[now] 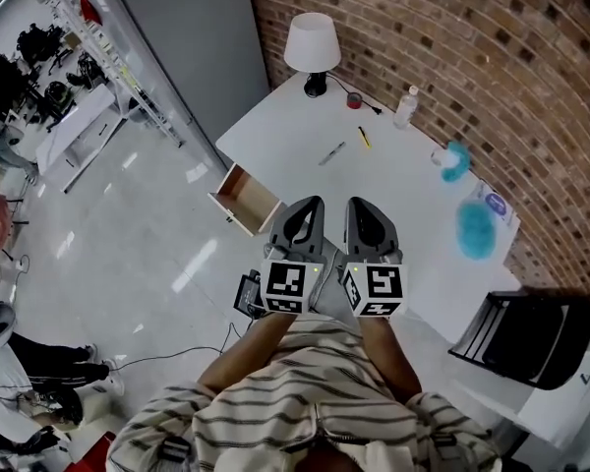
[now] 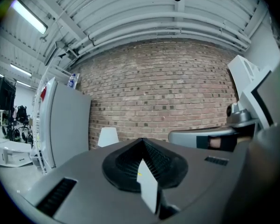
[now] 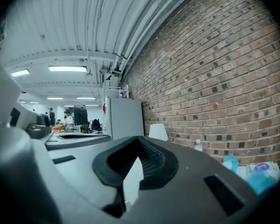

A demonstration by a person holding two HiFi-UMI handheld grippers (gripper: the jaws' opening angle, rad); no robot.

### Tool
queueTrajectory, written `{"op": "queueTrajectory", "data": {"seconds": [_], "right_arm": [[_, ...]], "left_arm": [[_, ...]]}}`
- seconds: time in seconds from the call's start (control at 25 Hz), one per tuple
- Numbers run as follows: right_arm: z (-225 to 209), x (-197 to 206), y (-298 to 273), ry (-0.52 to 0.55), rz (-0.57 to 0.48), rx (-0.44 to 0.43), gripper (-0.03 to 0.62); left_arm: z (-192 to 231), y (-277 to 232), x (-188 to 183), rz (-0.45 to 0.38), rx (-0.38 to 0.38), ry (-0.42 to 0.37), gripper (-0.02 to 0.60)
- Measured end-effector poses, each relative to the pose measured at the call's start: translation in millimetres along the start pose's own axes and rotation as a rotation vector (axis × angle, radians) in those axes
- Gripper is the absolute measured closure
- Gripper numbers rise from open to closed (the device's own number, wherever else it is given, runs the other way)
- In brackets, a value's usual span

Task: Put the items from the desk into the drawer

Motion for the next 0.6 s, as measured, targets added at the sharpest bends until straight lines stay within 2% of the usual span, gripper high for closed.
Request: {"op": "queueTrajectory", "data": {"seconds": [0.6], "right_arm": [[-5.4,-6.4,-107.8,0.002,0.006,0.114,0.583]], "left_arm": [[83.9,-82.4,-0.7,0.021,0.114,-0.003,0.575]]}}
Point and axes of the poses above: the fingertips, and each gripper's own axes: y backward along the fingers, z to its left, x out of its underside, the point moved 5 cm from there along y, backward along the fingers
